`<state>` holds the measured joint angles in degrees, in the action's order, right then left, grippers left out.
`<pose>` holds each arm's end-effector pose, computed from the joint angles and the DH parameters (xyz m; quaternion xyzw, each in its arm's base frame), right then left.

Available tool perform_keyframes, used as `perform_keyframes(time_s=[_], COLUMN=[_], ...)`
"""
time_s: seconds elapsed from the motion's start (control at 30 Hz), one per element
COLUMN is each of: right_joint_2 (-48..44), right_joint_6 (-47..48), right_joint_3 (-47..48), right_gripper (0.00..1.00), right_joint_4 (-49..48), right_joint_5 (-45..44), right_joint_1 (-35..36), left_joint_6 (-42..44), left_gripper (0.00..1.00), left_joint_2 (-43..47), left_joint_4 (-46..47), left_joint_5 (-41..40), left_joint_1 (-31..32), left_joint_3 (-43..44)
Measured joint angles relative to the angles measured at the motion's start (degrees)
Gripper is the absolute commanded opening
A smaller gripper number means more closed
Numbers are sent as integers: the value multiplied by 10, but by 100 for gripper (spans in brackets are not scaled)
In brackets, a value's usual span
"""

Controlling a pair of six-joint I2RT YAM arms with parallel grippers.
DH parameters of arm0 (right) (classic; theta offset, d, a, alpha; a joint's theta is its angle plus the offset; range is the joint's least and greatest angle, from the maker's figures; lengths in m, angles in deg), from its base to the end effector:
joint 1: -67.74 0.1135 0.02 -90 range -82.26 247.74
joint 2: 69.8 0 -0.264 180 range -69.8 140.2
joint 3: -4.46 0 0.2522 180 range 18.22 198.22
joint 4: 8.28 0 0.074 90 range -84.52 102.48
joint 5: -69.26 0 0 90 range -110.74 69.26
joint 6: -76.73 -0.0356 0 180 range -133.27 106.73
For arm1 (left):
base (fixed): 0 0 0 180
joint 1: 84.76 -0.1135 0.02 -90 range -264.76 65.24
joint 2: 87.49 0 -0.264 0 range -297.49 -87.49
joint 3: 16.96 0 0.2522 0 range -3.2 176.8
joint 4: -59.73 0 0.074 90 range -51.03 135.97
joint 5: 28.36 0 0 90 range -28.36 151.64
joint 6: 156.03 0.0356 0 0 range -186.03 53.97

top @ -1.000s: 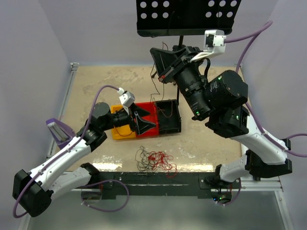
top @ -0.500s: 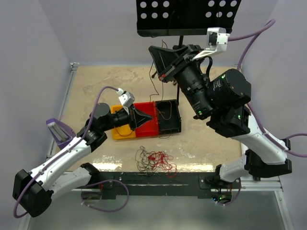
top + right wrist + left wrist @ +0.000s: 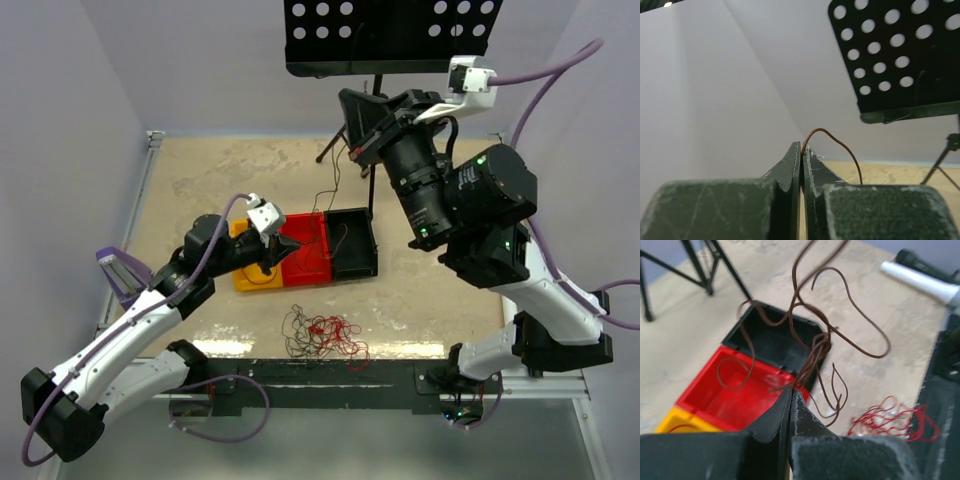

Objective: Untangle the cables

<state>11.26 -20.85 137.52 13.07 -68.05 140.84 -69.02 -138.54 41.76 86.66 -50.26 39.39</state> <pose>0.0886 0.2016 0.6231 0.0478 0.5700 0.3638 0.7352 0.1636 -0.1307 0.3188 0.3372 0.6969 -0.3562 0.5232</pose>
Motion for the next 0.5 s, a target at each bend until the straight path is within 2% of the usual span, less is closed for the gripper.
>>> perform_keyframes(time_s=[0.23,0.5], right_joint_2=[-74,-199], right_joint_6=[159,373], right_joint_3=[-21,-58], right_gripper=[0,0], right_joint_4=[-97,-322], right_joint_5=[-111,-221], right_joint_1=[0,0], left_joint_6=[148,189], left_gripper=[0,0], left_joint_2=[15,7], left_joint_4=[-99,-115], left_joint_5=[-134,-219], left_joint_1=[0,0], left_joint_3=[5,5])
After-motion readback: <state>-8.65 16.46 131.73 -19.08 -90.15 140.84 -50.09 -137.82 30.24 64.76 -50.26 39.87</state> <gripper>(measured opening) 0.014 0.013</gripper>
